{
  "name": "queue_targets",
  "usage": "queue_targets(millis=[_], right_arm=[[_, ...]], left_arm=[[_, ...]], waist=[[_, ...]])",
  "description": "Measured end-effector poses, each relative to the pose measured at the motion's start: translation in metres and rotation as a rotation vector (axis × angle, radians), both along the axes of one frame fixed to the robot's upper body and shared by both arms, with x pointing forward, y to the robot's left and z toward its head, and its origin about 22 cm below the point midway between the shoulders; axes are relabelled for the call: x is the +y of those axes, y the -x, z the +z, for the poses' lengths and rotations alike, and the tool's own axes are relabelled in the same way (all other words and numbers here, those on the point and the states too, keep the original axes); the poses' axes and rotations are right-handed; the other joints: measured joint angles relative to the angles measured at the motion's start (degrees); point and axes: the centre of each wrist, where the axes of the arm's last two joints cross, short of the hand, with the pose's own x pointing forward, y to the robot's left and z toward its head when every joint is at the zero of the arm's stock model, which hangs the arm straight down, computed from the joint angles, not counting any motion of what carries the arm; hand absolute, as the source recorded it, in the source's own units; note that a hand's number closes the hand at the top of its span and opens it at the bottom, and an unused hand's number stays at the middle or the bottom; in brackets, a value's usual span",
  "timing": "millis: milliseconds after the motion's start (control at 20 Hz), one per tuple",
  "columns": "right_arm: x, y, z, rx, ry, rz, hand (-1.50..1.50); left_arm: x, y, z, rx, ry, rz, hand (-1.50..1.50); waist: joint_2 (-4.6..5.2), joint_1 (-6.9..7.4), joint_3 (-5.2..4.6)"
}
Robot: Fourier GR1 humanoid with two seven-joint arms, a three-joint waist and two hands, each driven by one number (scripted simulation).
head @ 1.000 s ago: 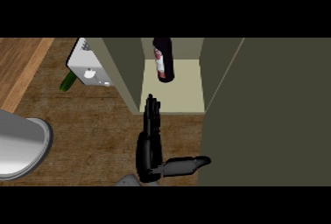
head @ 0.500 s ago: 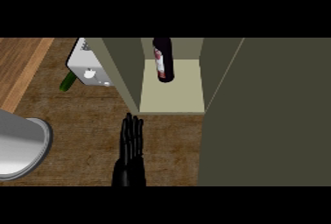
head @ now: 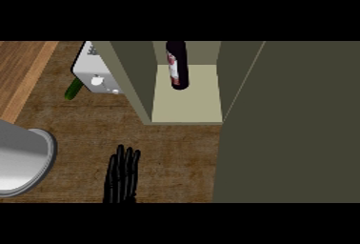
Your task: Pick up the wine, place it into the cabinet and close the cabinet
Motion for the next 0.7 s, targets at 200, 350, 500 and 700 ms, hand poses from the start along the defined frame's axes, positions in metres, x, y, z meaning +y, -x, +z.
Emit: queue_targets(millis=[200,350,500,700], right_arm=[[0.002,0.001,-0.002,0.000,0.015,0.039,1.50],[0.006,0.004,-0.006,0.033,0.027,0.075,1.50],[0.012,0.008,-0.015,0.091,0.009,0.115,1.50],[0.023,0.014,-0.024,0.169,-0.034,0.161,1.50]], left_arm=[[0.017,0.009,0.005,-0.001,-0.014,-0.033,-1.50],[0.030,0.015,0.011,-0.002,-0.015,-0.032,-1.50],[0.047,0.016,0.015,-0.004,-0.019,-0.026,-1.50],[0.069,0.019,0.024,-0.015,-0.024,-0.013,-1.50]], waist=[[0.02,-0.04,-0.01],[-0.01,-0.07,-0.03],[-0.04,-0.04,-0.04],[-0.08,0.00,-0.05]])
